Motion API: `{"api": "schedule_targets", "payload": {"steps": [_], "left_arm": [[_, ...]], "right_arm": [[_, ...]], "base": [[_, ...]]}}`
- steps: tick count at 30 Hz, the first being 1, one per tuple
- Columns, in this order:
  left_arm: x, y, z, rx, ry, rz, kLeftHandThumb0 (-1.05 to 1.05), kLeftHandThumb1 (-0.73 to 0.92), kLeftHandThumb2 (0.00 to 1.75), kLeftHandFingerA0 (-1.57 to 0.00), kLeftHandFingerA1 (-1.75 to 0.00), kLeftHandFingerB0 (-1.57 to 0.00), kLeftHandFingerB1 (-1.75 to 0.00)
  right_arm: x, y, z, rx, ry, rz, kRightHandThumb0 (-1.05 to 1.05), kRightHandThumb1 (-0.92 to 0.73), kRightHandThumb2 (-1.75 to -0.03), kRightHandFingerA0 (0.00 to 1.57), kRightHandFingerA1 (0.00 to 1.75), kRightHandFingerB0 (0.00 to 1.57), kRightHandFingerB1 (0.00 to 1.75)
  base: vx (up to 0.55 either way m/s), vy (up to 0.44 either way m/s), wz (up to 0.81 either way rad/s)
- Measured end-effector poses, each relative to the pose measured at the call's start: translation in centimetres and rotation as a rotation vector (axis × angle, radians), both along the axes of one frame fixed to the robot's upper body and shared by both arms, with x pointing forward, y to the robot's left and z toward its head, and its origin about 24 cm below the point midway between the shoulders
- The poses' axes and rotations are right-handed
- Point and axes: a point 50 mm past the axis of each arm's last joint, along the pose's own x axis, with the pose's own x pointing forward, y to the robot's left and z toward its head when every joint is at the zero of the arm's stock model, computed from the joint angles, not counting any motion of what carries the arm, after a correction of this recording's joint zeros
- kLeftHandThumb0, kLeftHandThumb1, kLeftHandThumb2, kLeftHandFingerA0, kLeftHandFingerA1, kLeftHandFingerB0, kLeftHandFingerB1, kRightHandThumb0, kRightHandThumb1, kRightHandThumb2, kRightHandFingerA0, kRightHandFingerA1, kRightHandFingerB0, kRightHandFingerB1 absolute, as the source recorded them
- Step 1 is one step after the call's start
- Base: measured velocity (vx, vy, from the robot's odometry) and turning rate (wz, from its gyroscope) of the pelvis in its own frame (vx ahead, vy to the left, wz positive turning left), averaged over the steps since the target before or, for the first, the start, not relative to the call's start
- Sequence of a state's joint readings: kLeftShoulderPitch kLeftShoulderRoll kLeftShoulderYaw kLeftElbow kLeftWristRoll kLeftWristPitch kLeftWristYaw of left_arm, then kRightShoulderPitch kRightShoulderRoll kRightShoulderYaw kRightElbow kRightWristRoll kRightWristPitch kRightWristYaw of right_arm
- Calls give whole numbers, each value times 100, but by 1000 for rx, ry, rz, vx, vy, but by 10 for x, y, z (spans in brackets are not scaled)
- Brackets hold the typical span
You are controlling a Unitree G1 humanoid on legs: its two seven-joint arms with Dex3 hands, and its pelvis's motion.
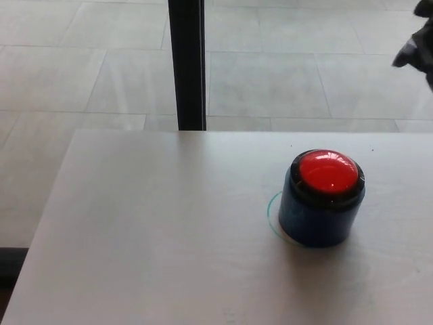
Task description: The robot uses its right hand to press the red button kept in the middle of the desk
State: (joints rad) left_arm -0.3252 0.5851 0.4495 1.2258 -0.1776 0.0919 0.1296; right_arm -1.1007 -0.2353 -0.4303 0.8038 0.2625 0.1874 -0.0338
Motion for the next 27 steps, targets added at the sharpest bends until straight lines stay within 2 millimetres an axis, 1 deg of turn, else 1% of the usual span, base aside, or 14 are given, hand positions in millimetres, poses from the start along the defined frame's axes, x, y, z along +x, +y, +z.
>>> {"api": "schedule_targets", "payload": {"steps": [7,9,10,12,15,17,18,20,21,22,24,25,26,27], "left_arm": [[0,0,0,2,5,-4,-51,73,128,-20,-78,0,-63],[-1,0,0,1,5,-5,-51,80,113,-16,-92,0,-53],[-1,0,-1,-1,5,-5,-51,73,125,-24,-79,0,-61],[-1,0,0,0,8,-10,-49,78,119,-31,-91,-2,-66],[-1,0,-1,1,11,-12,-50,75,125,-27,-85,0,-64],[-2,1,-1,0,9,-9,-50,75,125,-27,-85,0,-64],[-2,1,-1,0,9,-8,-49,78,116,-11,-104,0,-43],[-2,1,0,-1,6,-7,-53,79,117,-27,-95,0,-51],[-2,1,0,-1,5,-7,-50,80,114,-14,-101,0,-46],[-2,1,0,-2,4,-6,-51,75,127,-25,-81,0,-63],[-2,1,0,-2,4,-6,-53,81,117,-21,-92,0,-53],[-2,1,0,-3,3,-6,-51,78,118,-7,-103,0,-46],[-2,1,0,-4,3,-5,-50,78,118,-7,-105,0,-48],[-2,1,-1,-4,3,-5,-51,78,118,-1,-100,0,-50]], "right_arm": [[-27,-69,24,5,-67,-154,-25,-54,-127,99,175,68,166],[-37,-86,26,-13,-76,-195,-25,-49,-132,99,175,71,162],[-47,-102,27,-32,-77,-235,-26,-48,-127,102,175,78,157],[-63,-124,27,-61,-76,-297,-29,-37,-139,109,175,84,160],[-95,-158,25,-93,-78,-410,-39,-30,-143,114,175,90,160],[-116,-178,22,-103,-73,-479,-39,-30,-143,114,175,90,160],[-121,-182,20,-105,-71,-494,-47,-44,-133,129,175,95,153],[-138,-193,14,-108,-64,-541,-48,-41,-128,120,175,90,164],[-145,-197,8,-108,-54,-561,-48,-36,-136,121,175,95,153],[-151,-202,2,-107,-41,-580,-49,-25,-139,123,174,102,154],[-164,-209,-10,-103,-17,-616,-50,-13,-152,128,172,108,150],[-170,-213,-16,-98,-7,-633,-47,-31,-126,153,157,118,134],[-180,-218,-27,-86,18,-666,-55,-27,-142,126,175,106,158],[-185,-221,-34,-77,33,-682,-53,-33,-136,125,175,100,161]], "base": [[0,0,0],[0,0,0],[0,0,0],[0,0,0],[0,0,0],[0,0,0],[0,0,0],[0,0,0],[0,0,0],[0,0,0],[0,0,0],[0,0,0],[0,0,0],[0,0,0]]}}
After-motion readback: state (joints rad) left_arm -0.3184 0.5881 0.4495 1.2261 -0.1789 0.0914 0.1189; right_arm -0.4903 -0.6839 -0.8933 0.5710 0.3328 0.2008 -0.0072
